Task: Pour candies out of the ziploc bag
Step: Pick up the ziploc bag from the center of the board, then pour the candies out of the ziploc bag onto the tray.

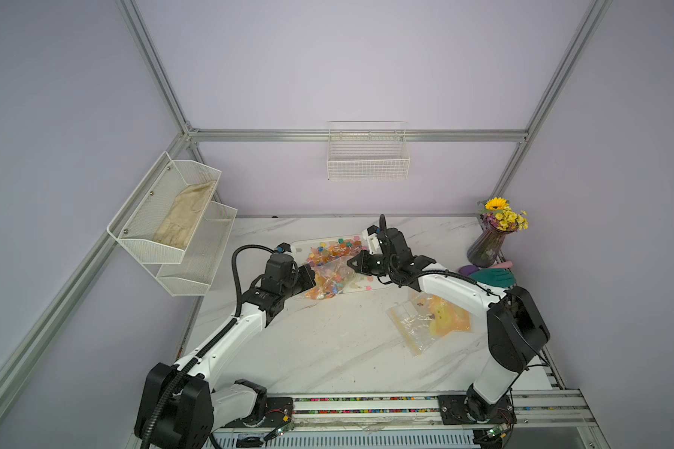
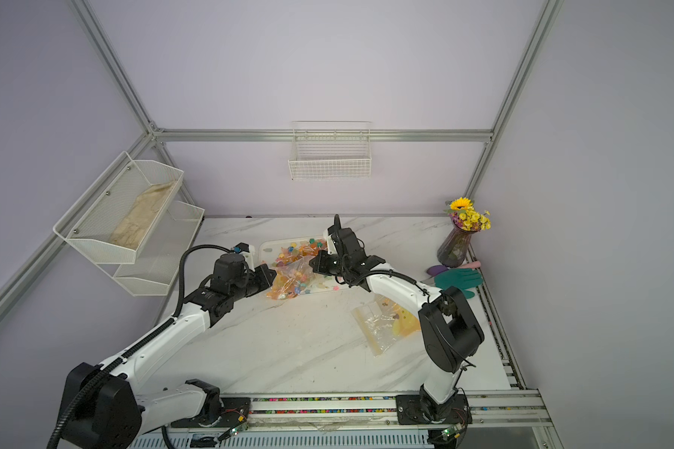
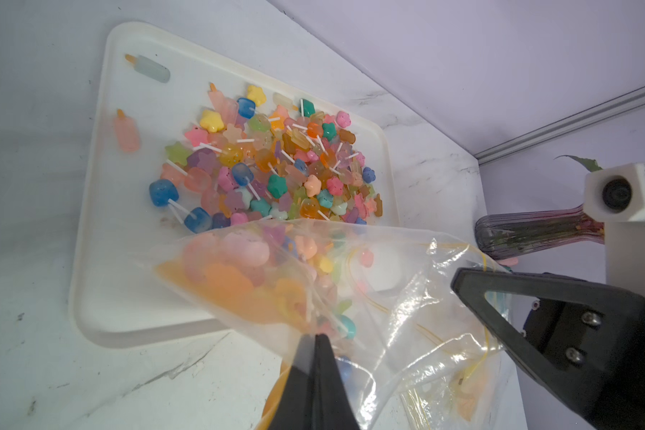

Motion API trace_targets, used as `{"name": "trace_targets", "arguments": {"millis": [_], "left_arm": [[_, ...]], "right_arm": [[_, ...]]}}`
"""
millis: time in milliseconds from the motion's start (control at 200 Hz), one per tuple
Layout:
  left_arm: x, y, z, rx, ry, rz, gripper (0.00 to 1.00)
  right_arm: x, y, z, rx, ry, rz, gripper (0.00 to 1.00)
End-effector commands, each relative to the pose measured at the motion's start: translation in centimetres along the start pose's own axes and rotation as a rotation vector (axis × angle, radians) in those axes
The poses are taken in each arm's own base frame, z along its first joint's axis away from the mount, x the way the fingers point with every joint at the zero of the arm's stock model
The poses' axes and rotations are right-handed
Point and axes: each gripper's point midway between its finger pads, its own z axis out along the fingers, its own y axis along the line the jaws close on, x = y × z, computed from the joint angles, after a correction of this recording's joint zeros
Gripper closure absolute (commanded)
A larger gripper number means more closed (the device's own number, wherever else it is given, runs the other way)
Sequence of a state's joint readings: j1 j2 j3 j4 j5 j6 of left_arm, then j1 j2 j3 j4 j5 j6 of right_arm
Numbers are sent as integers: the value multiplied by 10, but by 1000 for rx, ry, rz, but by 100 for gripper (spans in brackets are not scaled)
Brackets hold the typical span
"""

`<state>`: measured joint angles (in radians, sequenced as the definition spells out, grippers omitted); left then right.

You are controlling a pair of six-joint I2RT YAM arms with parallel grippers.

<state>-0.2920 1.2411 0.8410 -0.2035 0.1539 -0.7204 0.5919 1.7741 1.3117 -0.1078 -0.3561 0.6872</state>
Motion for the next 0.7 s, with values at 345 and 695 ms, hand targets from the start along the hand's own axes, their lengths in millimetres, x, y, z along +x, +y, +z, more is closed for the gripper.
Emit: {"name": "trace_targets", "arguments": {"millis": [345, 695], "left_arm": [[-85, -45, -5, 121, -120, 65, 100], [-102, -48, 13, 113, -99, 83, 100]], "right_arm": [[-37, -21, 19, -3, -12, 37, 100], [-47, -37, 33, 5, -2, 55, 100]]}}
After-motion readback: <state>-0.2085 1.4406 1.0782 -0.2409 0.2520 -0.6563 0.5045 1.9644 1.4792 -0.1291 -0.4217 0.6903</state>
